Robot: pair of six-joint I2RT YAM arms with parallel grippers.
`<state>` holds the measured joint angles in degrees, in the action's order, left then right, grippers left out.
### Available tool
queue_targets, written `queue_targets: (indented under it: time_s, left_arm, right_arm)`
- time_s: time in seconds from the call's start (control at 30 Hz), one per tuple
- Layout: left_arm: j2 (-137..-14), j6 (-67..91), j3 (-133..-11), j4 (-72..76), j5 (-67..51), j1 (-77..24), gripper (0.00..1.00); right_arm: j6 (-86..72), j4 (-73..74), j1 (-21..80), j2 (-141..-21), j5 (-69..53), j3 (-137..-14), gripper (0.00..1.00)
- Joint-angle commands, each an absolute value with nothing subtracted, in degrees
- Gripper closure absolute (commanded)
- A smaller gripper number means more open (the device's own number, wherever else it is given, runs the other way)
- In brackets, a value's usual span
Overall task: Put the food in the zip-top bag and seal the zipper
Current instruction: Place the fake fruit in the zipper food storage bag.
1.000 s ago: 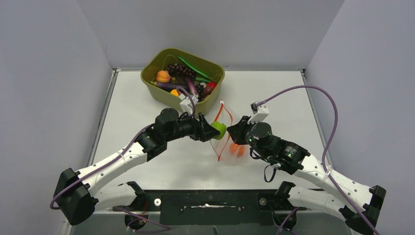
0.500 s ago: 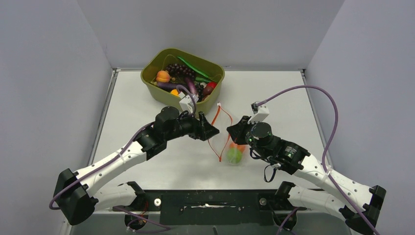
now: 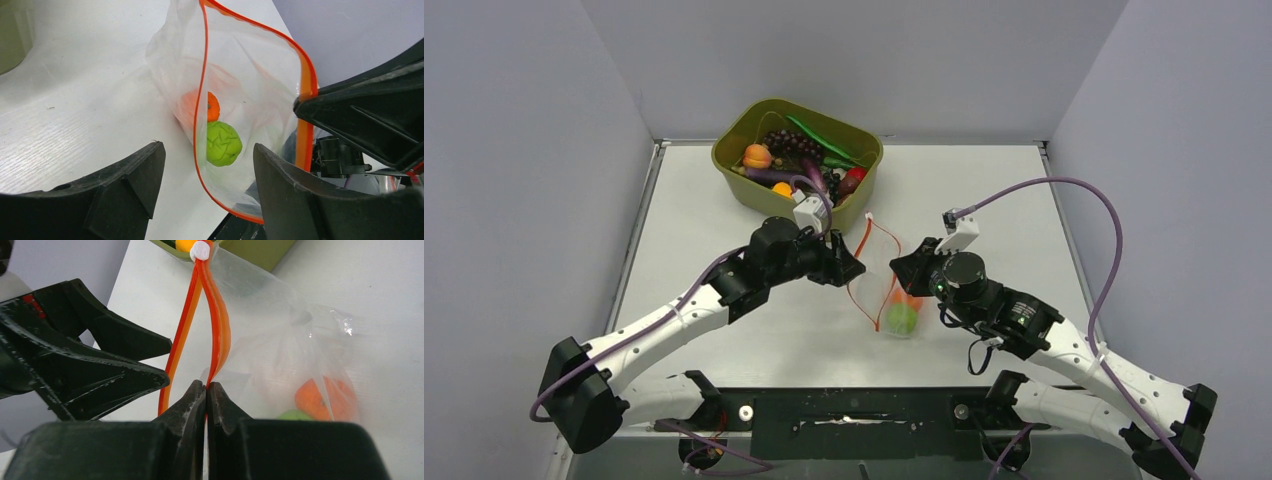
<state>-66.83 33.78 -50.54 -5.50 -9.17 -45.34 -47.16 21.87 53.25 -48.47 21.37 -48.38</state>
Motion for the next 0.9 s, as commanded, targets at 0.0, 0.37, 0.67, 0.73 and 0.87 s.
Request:
queue_targets:
  time_s: [0.0, 0.37, 0.67, 0.73, 0.87]
  left_arm:
    - [-68.0, 32.3, -53.0, -3.3, -9.2, -45.8, 0.50]
    - [-67.9, 35.6, -54.3, 4.4, -12.6, -46.0, 1.00]
    - [-71.9, 37.1, -57.4, 7.3, -13.1, -47.1, 0.94]
    - [-72.8, 37.0, -57.7, 6.0, -12.2, -47.1, 0.81]
    - [-72.1, 35.6, -57.5, 2.0, -7.6, -47.1, 0.55]
  right_arm:
    - [-47.4, 20.5, 53.0, -47.3, 22.0, -48.9, 1.00]
    - [-44.3, 30.7, 52.9, -43.8, 32.3, -54.2, 1.00]
    - [-44.7, 29.1, 53.0, -39.7, 31.0, -54.2, 1.00]
    - [-45.9, 28.8, 53.0, -41.2, 29.7, -52.8, 1.00]
    - [-47.5, 27.0, 53.1, -42.7, 28.3, -49.8, 1.00]
